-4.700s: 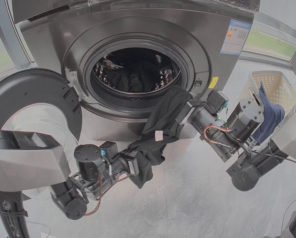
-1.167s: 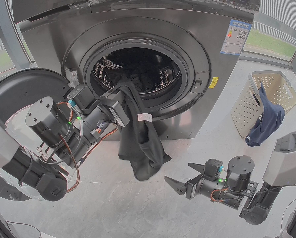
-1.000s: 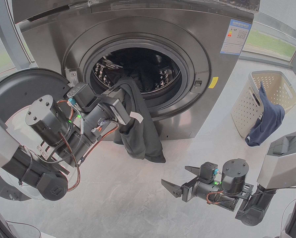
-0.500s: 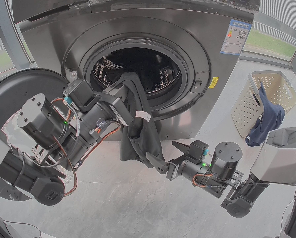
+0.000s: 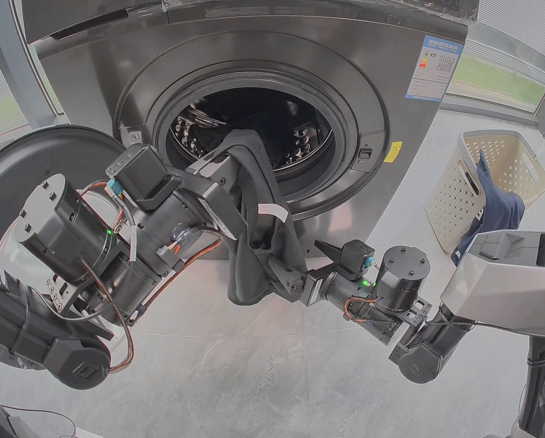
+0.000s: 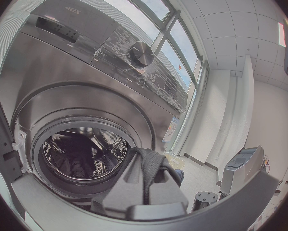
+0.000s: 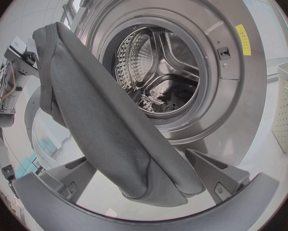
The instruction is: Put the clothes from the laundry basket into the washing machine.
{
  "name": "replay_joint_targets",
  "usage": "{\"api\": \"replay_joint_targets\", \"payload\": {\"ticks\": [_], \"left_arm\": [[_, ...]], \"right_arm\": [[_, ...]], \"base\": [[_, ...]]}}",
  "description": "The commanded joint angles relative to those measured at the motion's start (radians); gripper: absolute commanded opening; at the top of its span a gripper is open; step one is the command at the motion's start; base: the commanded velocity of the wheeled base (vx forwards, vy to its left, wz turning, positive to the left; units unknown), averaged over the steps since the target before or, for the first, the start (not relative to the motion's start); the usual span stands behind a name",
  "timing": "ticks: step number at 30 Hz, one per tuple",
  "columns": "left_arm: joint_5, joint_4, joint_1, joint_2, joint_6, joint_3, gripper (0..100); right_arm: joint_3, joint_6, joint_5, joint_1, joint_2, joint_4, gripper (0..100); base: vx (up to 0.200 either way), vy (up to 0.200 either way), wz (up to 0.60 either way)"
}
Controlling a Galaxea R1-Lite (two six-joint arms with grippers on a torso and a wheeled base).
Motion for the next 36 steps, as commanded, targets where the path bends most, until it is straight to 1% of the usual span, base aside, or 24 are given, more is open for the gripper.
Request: {"api": "replay_joint_targets", "payload": {"ticks": [1,6,10,16,17,22,24,29,33,34,35,36], "left_arm": [[0.0,-0.001,-0.001,-0.011,0.0,0.004,0],[-0.001,-0.001,-0.002,-0.013,0.0,0.003,0],[-0.001,-0.001,0.005,-0.01,0.001,0.003,0],[-0.001,-0.001,0.01,0.0,0.001,-0.002,0],[-0.001,-0.001,0.01,0.001,0.001,-0.005,0],[-0.001,-0.001,0.011,0.007,0.001,-0.003,0],[-0.001,-0.001,0.01,0.007,0.001,-0.005,0],[-0.001,0.001,0.01,0.009,0.001,-0.007,0],[-0.004,0.001,0.005,0.012,0.001,-0.007,0],[-0.011,0.001,0.002,0.013,0.001,-0.008,0],[-0.014,0.001,0.001,0.013,0.001,-0.01,0],[-0.026,0.001,0.001,0.013,0.0,-0.01,0]], "right_arm": [[-0.001,0.0,0.0,-0.002,0.015,-0.001,100],[-0.009,0.0,0.005,-0.005,0.014,-0.001,100],[0.004,0.001,0.005,-0.005,0.012,-0.001,100],[0.056,0.001,0.008,-0.005,-0.026,-0.001,100],[0.082,0.001,0.008,-0.005,-0.043,-0.001,100],[0.149,0.001,0.008,-0.004,-0.098,-0.003,100],[0.157,0.001,0.008,-0.007,-0.112,-0.001,100],[0.143,0.0,0.009,-0.03,-0.114,-0.001,100],[0.099,-0.002,0.011,-0.036,-0.094,0.0,100],[0.065,-0.007,0.017,-0.036,-0.055,0.0,100],[0.054,-0.007,0.019,-0.034,-0.041,0.0,100],[0.021,-0.008,0.022,-0.027,0.001,0.0,100]], "base": [[0.0,0.0,0.0],[0.0,0.0,0.0],[0.0,0.0,0.0],[0.0,0.0,0.0],[0.0,0.0,0.0],[0.0,0.0,0.0],[0.0,0.0,0.0],[0.0,0.0,0.0],[0.0,0.0,0.0],[0.0,0.0,0.0],[0.0,0.0,0.0],[0.0,0.0,0.0]]}}
